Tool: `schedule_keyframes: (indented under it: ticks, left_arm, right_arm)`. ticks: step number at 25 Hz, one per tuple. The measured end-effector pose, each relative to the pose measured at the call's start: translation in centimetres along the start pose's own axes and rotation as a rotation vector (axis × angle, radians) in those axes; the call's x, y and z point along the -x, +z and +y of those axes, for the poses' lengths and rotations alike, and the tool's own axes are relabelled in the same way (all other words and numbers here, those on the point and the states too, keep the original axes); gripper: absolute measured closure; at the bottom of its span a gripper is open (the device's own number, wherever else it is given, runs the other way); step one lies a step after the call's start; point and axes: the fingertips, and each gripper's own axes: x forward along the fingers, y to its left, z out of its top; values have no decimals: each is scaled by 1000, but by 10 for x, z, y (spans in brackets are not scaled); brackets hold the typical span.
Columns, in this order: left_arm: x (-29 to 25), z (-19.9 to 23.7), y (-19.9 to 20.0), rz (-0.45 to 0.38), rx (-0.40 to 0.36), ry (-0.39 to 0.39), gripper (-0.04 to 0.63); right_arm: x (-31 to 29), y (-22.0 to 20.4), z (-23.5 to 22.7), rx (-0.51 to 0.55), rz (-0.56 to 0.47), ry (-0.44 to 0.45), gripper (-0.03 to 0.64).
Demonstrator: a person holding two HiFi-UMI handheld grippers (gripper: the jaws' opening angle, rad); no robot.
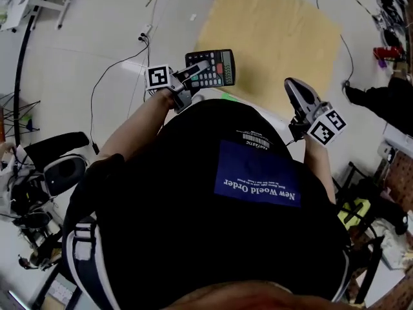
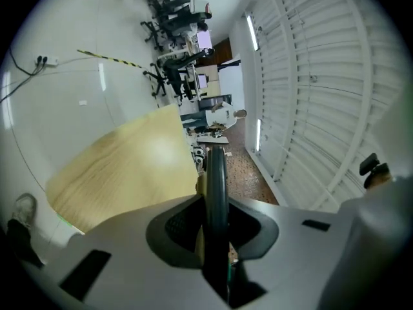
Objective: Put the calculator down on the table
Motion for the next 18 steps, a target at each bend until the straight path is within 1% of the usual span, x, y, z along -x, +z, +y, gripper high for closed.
schedule_keyframes:
  ticks: [5,7,9,11,13,14,16,18]
  left_arm:
    - [10,53,14,-3,-54,133,511]
    - [16,81,23,18,-67,193,511]
    - [18,106,21,62,-73,232,511]
    - [25,122,13,108,-55,232,511]
    - [38,128,20,150,-44,209,511]
    - [43,130,28,178,-53,205,511]
    - [47,140,37,243,-83,222,511]
    - [46,148,33,291,-94,248,511]
  right_arm:
    - [-2,-8,-10,-7,46,26,629]
    - [-6,-14,-12,-7,71,26,629]
    - [-7,-25,-13,-26,96,14,629]
    - [-15,-36,-6,-52,133,0,629]
    - [-41,-41,9,-66,166,-3,629]
    - [-56,-41,14,-68,176,-2,629]
    - [-78,-43,18,-69,187,2,629]
    - [-84,-47,19,-73,195,5,629]
